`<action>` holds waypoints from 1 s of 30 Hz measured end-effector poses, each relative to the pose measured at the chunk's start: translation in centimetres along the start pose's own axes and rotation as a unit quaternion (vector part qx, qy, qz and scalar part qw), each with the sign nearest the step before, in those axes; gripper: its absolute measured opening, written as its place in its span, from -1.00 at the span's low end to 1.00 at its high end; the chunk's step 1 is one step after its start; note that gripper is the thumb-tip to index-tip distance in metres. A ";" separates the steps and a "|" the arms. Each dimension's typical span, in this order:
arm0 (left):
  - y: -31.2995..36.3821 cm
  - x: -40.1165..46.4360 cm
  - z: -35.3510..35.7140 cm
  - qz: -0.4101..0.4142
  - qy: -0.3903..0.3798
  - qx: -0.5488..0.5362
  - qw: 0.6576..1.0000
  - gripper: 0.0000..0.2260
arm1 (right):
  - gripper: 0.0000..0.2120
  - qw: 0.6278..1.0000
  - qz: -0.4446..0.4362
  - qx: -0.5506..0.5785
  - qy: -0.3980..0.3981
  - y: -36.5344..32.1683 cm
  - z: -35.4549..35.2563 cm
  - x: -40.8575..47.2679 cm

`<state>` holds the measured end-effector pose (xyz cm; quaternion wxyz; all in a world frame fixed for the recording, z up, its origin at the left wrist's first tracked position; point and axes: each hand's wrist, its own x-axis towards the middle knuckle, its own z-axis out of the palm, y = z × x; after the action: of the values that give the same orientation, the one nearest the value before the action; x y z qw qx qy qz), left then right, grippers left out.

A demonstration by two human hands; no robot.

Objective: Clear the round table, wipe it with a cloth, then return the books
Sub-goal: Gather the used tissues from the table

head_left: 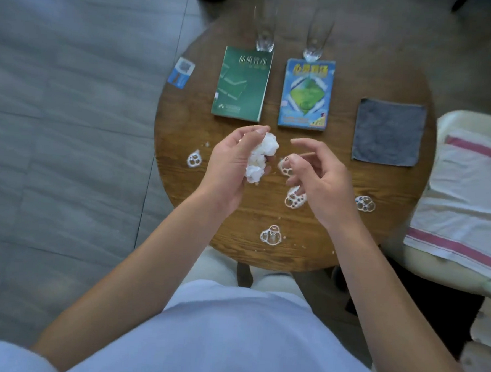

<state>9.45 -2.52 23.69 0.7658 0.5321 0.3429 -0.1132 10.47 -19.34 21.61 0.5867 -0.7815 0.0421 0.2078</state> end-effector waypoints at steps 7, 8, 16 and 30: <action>1.1 -6.0 2.6 0.257 -0.004 0.191 0.947 -0.83 | -0.73 0.971 0.076 0.214 -0.078 -4.2 -1.7 -4.7; 0.9 -6.8 2.9 0.282 -0.003 0.202 0.938 -0.85 | -0.71 0.965 0.078 0.236 -0.086 -4.5 -1.6 -5.4; 0.2 -12.1 4.1 0.387 -0.003 0.248 0.888 -0.85 | -0.65 0.939 0.075 0.313 -0.125 -6.5 -1.6 -10.8; -1.3 -19.0 -0.9 0.375 -0.172 0.221 0.884 -0.74 | -0.55 0.949 -0.089 0.289 0.089 -8.0 1.4 -21.2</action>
<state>-5.65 -5.93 34.82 0.6608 0.7485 -0.0527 0.0197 -6.77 -19.37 36.40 0.7974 -0.5944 0.0825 0.0631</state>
